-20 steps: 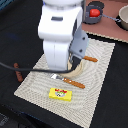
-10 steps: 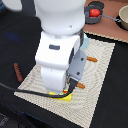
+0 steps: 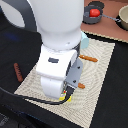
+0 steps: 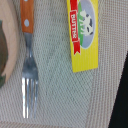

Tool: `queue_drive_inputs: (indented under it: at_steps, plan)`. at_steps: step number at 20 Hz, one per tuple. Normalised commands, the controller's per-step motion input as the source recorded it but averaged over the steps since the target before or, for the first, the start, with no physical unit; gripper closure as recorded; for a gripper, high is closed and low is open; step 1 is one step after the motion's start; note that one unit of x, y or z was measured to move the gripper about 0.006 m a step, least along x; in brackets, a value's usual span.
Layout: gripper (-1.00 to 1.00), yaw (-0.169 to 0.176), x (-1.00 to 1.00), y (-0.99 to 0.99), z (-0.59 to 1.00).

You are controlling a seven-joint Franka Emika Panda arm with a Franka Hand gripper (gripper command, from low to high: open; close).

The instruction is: Interact with the objects in diverse but meaningful ways.

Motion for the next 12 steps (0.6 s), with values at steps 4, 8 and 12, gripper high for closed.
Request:
queue_drive_inputs:
  at_steps: [4,8,12]
  plan:
    - [-1.0,0.0,0.49,-0.34,-0.06]
    - [-1.0,0.0,0.45,-0.28,-0.07]
    - [-1.0,0.0,0.35,-0.07,-0.13]
